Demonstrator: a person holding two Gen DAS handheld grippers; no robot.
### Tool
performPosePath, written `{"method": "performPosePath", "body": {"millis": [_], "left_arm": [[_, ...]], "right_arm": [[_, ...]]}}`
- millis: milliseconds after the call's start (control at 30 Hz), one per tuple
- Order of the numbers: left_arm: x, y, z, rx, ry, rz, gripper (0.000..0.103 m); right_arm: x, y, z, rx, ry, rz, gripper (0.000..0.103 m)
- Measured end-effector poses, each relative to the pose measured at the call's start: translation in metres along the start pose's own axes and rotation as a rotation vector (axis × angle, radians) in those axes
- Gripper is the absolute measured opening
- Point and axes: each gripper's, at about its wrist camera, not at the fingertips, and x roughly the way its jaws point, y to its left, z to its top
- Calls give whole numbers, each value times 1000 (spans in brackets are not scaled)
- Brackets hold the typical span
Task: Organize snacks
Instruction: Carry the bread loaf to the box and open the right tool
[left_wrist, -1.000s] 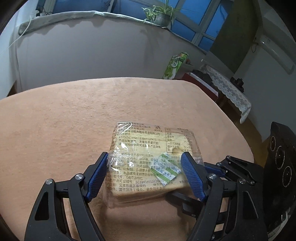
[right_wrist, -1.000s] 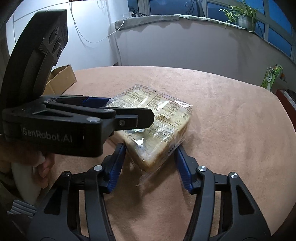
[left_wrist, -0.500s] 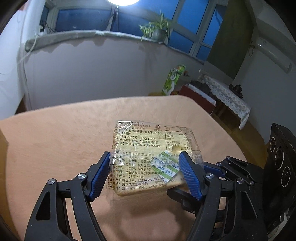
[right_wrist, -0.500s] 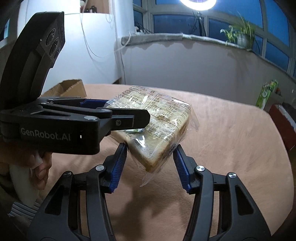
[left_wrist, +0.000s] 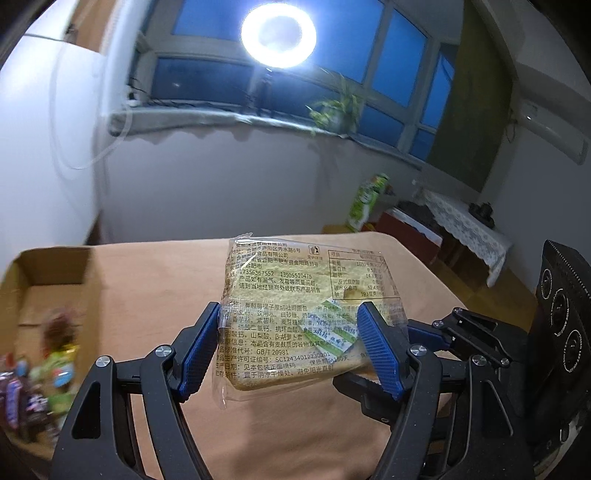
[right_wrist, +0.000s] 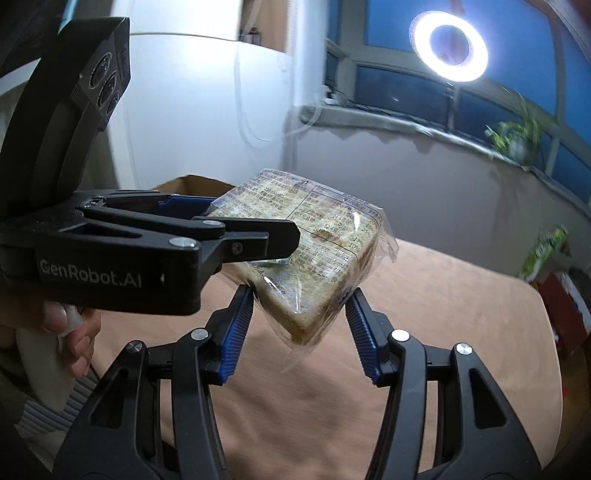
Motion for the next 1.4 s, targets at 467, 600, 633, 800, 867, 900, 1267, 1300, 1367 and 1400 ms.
{"method": "performPosePath", "body": {"millis": [467, 600, 633, 800, 867, 900, 1267, 1300, 1367, 1400], "left_arm": [[-79, 107, -22, -134, -102, 195, 74], [-92, 136, -25, -165, -119, 246, 74], [-94, 142, -26, -172, -123, 258, 74], [-100, 173, -31, -214, -132, 380, 78], [-104, 183, -36, -236, -136, 437, 78], [-106, 187, -39, -245, -137, 445, 79], [-114, 177, -56, -271, -144, 467, 80], [-115, 180, -56, -270, -142, 471, 80], [-114, 173, -55, -264, -138, 482, 84], [-112, 168, -54, -257, -137, 483, 87]], "right_arm": [[56, 131, 50, -201, 9, 155, 55], [79, 160, 62, -240, 15, 199, 55], [85, 167, 65, -249, 16, 209, 55], [116, 186, 69, -290, 50, 175, 59], [120, 185, 65, -287, 58, 157, 60], [119, 183, 63, -272, 60, 162, 64], [98, 142, 47, -150, 17, 74, 89], [96, 138, 45, -133, 13, 68, 91], [87, 130, 42, -102, 2, 45, 93], [82, 126, 40, -88, -5, 34, 94]]}}
